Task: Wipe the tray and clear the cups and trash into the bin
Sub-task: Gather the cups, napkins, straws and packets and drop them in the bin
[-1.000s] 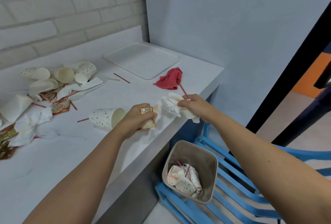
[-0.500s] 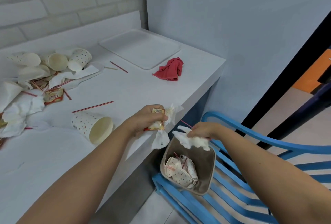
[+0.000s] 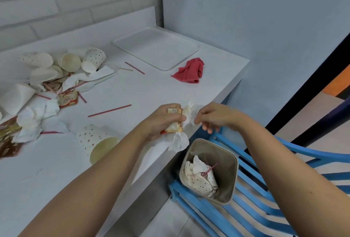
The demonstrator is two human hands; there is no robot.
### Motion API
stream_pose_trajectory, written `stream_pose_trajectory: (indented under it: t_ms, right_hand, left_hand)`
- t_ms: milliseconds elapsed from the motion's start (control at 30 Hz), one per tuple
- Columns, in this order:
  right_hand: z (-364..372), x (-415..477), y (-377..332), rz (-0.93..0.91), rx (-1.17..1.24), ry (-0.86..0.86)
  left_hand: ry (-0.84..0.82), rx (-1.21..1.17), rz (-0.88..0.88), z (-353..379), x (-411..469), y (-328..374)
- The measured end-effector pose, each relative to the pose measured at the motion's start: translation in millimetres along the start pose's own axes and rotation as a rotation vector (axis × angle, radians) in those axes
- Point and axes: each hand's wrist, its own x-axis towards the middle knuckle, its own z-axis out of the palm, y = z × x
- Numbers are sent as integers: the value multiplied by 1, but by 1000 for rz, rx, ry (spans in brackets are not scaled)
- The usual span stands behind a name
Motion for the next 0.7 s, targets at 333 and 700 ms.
stream_pose_trajectory:
  t_ms: [333, 700]
  right_hand:
    - [54, 6, -93, -374, -160, 40]
    - [169, 15, -157, -705, -499, 35]
  left_hand:
    - [334, -351, 420, -59, -71, 87]
    - [889, -618, 577, -123, -157, 110]
